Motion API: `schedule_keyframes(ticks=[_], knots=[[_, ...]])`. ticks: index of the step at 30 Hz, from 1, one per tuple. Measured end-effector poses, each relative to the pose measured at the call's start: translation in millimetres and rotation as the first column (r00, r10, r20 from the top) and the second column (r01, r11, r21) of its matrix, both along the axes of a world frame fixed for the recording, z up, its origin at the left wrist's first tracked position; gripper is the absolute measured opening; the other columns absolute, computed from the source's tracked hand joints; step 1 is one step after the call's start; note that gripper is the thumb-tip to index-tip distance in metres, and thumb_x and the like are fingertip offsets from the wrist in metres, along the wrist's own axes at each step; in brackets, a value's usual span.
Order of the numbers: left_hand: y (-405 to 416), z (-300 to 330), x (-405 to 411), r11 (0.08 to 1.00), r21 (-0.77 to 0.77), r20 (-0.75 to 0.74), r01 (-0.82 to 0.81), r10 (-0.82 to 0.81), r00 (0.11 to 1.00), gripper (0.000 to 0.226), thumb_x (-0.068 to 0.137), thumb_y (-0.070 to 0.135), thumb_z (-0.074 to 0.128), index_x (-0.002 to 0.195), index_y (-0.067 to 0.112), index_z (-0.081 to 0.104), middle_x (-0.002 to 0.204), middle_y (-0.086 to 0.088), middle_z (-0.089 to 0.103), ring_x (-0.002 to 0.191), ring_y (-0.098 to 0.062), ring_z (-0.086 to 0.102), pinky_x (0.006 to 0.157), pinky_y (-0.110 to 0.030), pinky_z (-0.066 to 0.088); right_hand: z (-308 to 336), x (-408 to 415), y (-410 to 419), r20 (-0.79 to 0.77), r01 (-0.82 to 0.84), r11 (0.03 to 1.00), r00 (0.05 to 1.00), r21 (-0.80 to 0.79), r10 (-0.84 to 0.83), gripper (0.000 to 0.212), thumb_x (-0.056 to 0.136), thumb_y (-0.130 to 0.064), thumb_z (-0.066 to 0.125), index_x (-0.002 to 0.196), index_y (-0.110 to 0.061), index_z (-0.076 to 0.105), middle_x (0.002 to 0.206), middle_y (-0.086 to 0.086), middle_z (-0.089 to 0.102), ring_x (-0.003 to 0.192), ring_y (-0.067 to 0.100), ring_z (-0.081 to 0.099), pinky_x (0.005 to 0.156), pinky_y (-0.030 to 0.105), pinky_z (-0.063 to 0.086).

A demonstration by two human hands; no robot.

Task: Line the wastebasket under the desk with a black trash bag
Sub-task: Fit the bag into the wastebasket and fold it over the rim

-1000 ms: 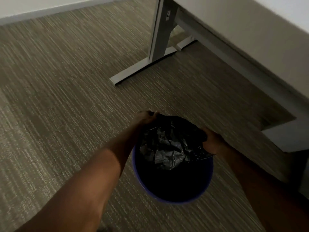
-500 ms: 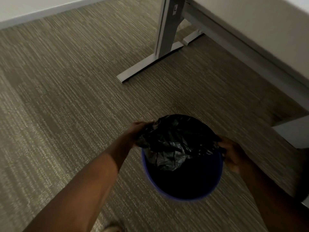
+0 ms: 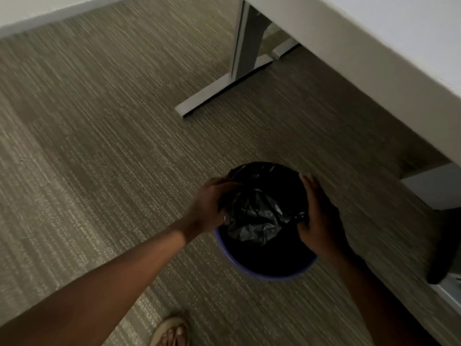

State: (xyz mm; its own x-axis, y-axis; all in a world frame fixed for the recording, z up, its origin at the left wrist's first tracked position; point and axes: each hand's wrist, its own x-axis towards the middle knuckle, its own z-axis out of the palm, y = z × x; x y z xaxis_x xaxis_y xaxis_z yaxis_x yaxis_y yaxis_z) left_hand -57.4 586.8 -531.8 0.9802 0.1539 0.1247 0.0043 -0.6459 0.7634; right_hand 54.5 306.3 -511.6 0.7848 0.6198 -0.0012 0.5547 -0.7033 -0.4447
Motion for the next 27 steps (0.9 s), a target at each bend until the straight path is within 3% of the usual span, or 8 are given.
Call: schedule_keyframes(ticks=[2, 5, 8, 10, 18, 21, 24, 27], knots=[[0.5, -3.0, -8.4, 0.986, 0.059, -0.043, 0.153, -0.151, 0.988, 0.053, 0.089, 0.035, 0.071, 0.138, 0.014, 0.069, 0.143, -0.017, 0.065, 0.135, -0.037, 0.061, 0.115, -0.048, 0.050, 6.7, 2.3, 7.0, 0.023, -0.072, 0.981, 0.997, -0.179, 0.077, 0.105, 0.080, -0.004, 0.078, 0.166, -0.028, 0.023, 0.161, 0.008, 0.046, 0.140, 0.037, 0.048, 0.099, 0.049, 0.050], [-3.6, -12.9, -17.6, 0.966, 0.098, -0.158, 0.239, -0.222, 0.962, 0.074, 0.093, 0.049, 0.069, 0.158, 0.023, 0.047, 0.168, -0.016, 0.036, 0.158, -0.036, 0.031, 0.121, -0.052, 0.040, 14.0, 5.9, -3.0, 0.048, 0.028, 0.918, 0.999, -0.397, -0.010, 0.079, 0.072, -0.006, 0.083, 0.146, -0.022, 0.058, 0.132, 0.012, 0.061, 0.123, 0.043, 0.054, 0.096, 0.052, 0.049], [-9.4, -25.2, -31.3, 0.947, 0.206, -0.272, 0.248, -0.188, 0.944, 0.098, 0.090, 0.065, 0.062, 0.169, 0.026, 0.018, 0.177, -0.016, -0.003, 0.165, -0.036, -0.005, 0.129, -0.053, 0.026, 10.3, -3.5, -31.1, 0.079, 0.088, 0.942, 0.995, -0.324, -0.065, 0.052, 0.068, -0.002, 0.089, 0.118, -0.011, 0.075, 0.113, 0.016, 0.066, 0.107, 0.046, 0.061, 0.087, 0.055, 0.055], [-12.0, -30.5, -41.9, 0.940, 0.217, -0.310, 0.265, -0.191, 0.931, 0.113, 0.084, 0.066, 0.068, 0.170, 0.024, 0.008, 0.176, -0.016, -0.014, 0.163, -0.037, -0.015, 0.130, -0.056, 0.022, 4.1, -15.7, -53.7, 0.044, 0.065, 0.971, 0.997, -0.229, -0.056, 0.046, 0.067, 0.000, 0.090, 0.109, -0.010, 0.075, 0.109, 0.015, 0.066, 0.102, 0.044, 0.064, 0.078, 0.053, 0.058], [-16.3, -42.6, -62.5, 0.913, 0.273, -0.387, 0.304, -0.185, 0.903, 0.136, 0.075, 0.078, 0.068, 0.166, 0.026, -0.019, 0.173, -0.015, -0.029, 0.161, -0.038, -0.024, 0.133, -0.056, 0.012, -29.6, -52.1, -110.4, -0.052, -0.021, 0.992, 0.999, -0.124, 0.014, 0.043, 0.073, -0.009, 0.088, 0.113, -0.014, 0.071, 0.125, 0.003, 0.063, 0.104, 0.021, 0.071, 0.064, 0.031, 0.060], [-16.0, -44.2, -65.6, 0.901, 0.321, -0.412, 0.292, -0.145, 0.899, 0.136, 0.077, 0.082, 0.063, 0.165, 0.020, -0.020, 0.172, -0.018, -0.029, 0.161, -0.040, -0.022, 0.132, -0.058, 0.010, -37.7, -53.4, -115.2, -0.047, -0.104, 0.977, 0.994, -0.184, 0.097, 0.035, 0.078, -0.026, 0.080, 0.110, -0.019, 0.069, 0.125, 0.000, 0.061, 0.090, 0.019, 0.072, 0.060, 0.014, 0.045], [-23.4, -44.5, -69.3, 0.899, 0.353, -0.407, 0.261, -0.103, 0.908, 0.136, 0.077, 0.086, 0.056, 0.166, 0.013, -0.018, 0.173, -0.019, -0.025, 0.162, -0.039, -0.018, 0.132, -0.058, 0.010, -45.1, -53.2, -127.3, -0.030, -0.161, 0.968, 0.987, -0.193, 0.158, 0.041, 0.080, -0.033, 0.075, 0.120, -0.021, 0.072, 0.141, 0.003, 0.061, 0.117, 0.021, 0.068, 0.077, 0.018, 0.051], [-32.8, -47.1, -72.6, 0.902, 0.370, -0.374, 0.225, -0.077, 0.924, 0.135, 0.079, 0.085, 0.054, 0.166, 0.008, -0.014, 0.174, -0.017, -0.023, 0.163, -0.037, -0.016, 0.131, -0.058, 0.011, -57.7, -61.3, -144.3, 0.006, -0.298, 0.914, 0.950, -0.275, 0.312, 0.060, 0.078, -0.028, 0.084, 0.135, -0.016, 0.070, 0.155, 0.013, 0.054, 0.147, 0.036, 0.046, 0.107, 0.046, 0.052]])
